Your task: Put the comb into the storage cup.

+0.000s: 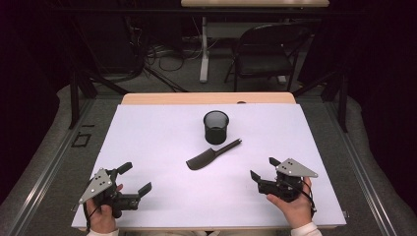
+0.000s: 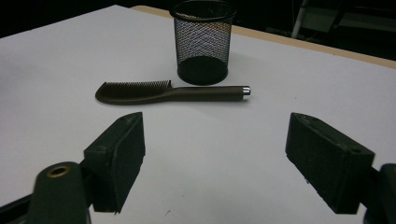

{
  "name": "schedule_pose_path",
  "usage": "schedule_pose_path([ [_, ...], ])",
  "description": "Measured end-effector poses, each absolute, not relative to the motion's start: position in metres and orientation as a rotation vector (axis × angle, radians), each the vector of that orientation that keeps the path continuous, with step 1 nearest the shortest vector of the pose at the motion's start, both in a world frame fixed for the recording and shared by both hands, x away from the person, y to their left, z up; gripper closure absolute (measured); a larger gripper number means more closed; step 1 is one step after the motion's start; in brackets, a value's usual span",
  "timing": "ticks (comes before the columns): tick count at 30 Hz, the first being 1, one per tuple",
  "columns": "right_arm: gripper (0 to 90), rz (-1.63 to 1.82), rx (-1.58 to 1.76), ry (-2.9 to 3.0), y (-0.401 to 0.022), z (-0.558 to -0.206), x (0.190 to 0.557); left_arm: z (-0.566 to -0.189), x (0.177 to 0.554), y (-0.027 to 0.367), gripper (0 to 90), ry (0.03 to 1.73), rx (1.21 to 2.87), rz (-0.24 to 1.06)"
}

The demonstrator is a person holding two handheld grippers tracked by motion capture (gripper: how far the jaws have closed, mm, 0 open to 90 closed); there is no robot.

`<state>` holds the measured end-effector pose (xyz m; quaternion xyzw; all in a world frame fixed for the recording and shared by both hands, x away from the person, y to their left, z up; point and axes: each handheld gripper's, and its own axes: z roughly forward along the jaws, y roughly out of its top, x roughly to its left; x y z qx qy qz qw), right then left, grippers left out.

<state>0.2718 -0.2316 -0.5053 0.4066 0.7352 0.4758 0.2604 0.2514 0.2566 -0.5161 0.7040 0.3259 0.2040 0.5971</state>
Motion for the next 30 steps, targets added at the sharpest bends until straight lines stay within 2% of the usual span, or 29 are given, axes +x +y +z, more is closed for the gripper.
schedule_pose_path([
  [11, 35.5, 1.248, 1.126, 2.074, -0.222, -0.5, 0.294, -0.517, 0.252, 0.257, 0.4, 0.763, 1.636, 0.473],
  [22, 35.8, 1.241, 1.201, 2.091, -0.212, -0.494, 0.315, -0.517, 0.253, 0.257, 0.5, 0.766, 1.636, 0.473],
  [23, 39.9, 1.241, 1.203, 2.093, -0.21, -0.492, 0.319, -0.517, 0.253, 0.257, 0.4, 0.764, 1.637, 0.472],
  [30, 40.2, 1.213, 1.238, 2.09, -0.203, -0.487, 0.332, -0.517, 0.253, 0.257, 0.4, 0.761, 1.636, 0.471],
])
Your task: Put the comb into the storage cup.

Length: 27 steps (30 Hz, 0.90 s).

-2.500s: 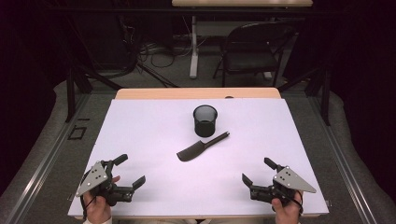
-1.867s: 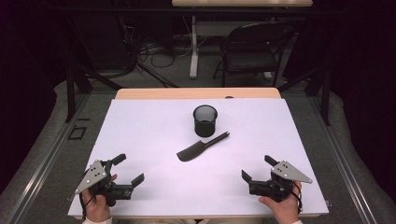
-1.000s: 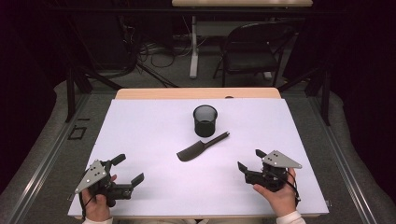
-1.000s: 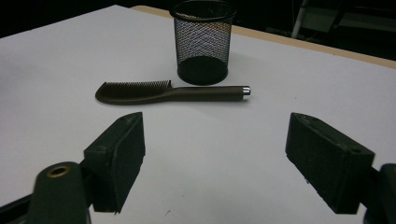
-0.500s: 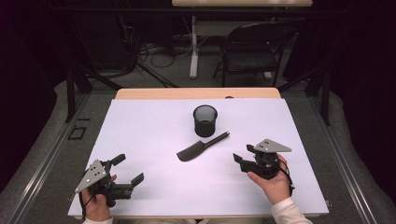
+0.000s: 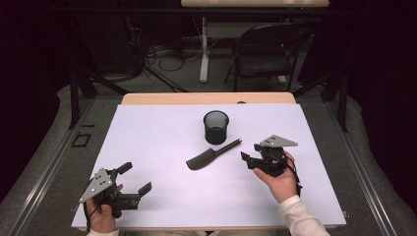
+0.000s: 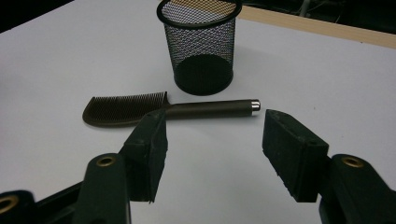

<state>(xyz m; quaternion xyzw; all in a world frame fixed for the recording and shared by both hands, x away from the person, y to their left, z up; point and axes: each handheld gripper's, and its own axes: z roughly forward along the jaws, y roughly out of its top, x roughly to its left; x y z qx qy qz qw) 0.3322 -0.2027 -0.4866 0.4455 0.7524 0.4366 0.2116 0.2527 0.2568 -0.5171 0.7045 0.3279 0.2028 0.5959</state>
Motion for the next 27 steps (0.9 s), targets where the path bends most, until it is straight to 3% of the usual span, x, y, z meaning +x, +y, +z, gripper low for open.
schedule_pose_path([
  [9, 45.9, 1.208, 1.206, 2.14, -0.184, -0.489, 0.354, -0.517, 0.252, 0.256, 0.4, 0.76, 1.638, 0.467],
  [27, 41.1, 1.154, 1.207, 2.131, -0.153, -0.49, 0.383, -0.517, 0.252, 0.256, 0.4, 0.749, 1.643, 0.455],
])
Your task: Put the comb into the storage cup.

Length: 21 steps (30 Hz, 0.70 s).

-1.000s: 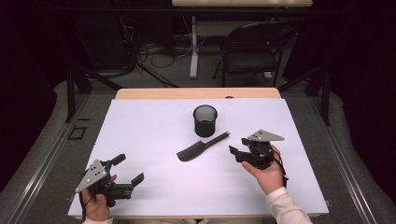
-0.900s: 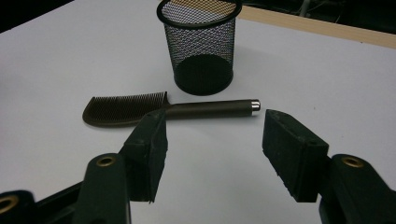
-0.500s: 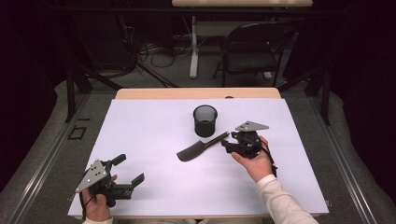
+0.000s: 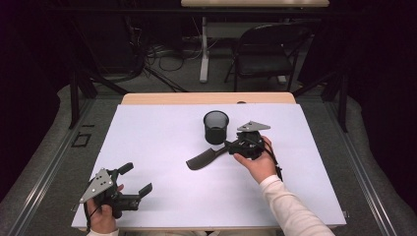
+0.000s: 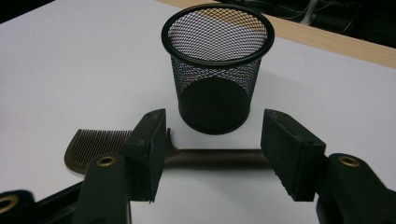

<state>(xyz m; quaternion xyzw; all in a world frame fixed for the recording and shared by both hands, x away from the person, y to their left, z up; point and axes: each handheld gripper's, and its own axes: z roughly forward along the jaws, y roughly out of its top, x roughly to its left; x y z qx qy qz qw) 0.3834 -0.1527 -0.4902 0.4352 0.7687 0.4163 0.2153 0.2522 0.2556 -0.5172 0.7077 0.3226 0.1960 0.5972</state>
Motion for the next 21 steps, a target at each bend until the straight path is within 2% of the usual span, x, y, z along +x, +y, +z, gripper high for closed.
schedule_pose_path([
  [8, 48.3, 1.139, 1.206, 2.147, -0.143, -0.495, 0.389, -0.517, 0.252, 0.255, 0.4, 0.745, 1.642, 0.45],
  [18, 48.4, 1.127, 1.251, 2.116, -0.141, -0.504, 0.399, -0.517, 0.252, 0.255, 0.4, 0.744, 1.645, 0.452],
  [21, 53.4, 1.136, 1.297, 2.118, -0.142, -0.507, 0.403, -0.517, 0.252, 0.256, 0.4, 0.747, 1.644, 0.456],
])
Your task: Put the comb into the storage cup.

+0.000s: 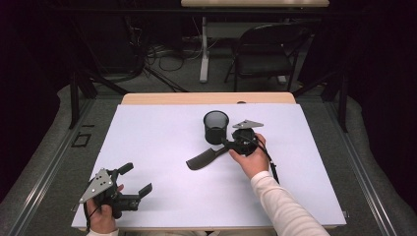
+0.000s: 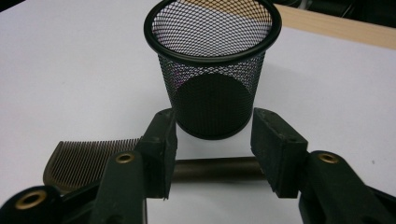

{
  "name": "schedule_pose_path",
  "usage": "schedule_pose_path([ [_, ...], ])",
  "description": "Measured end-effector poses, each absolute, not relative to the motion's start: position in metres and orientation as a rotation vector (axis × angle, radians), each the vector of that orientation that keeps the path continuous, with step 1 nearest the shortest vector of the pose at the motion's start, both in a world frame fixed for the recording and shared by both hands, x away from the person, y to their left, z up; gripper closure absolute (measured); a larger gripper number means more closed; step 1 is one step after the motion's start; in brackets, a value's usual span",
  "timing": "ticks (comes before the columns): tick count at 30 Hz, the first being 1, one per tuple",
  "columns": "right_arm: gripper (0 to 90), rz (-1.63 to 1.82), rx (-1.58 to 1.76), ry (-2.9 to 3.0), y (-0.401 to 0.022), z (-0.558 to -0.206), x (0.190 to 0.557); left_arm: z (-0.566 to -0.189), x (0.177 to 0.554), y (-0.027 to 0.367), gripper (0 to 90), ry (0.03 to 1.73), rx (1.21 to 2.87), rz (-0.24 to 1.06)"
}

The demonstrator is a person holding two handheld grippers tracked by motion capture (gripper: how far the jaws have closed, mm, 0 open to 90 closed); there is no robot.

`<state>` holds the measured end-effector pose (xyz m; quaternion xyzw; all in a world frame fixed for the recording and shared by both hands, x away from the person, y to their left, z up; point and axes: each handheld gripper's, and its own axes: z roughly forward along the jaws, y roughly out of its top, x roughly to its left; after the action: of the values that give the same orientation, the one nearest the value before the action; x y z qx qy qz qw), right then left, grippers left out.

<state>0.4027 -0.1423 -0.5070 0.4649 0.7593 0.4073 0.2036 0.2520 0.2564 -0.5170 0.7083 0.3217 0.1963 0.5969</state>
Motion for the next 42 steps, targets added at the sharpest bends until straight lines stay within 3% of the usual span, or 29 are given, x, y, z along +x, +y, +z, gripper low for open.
schedule_pose_path([
  [4, 56.3, 1.115, 1.301, 2.128, -0.141, -0.51, 0.404, -0.517, 0.252, 0.257, 0.4, 0.749, 1.641, 0.453],
  [23, 88.5, 1.055, 1.323, 2.154, -0.127, -0.527, 0.412, -0.517, 0.252, 0.257, 0.4, 0.752, 1.644, 0.454],
  [42, 90.0, 1.017, 1.353, 2.16, -0.118, -0.544, 0.42, -0.518, 0.253, 0.257, 0.4, 0.754, 1.645, 0.452],
])
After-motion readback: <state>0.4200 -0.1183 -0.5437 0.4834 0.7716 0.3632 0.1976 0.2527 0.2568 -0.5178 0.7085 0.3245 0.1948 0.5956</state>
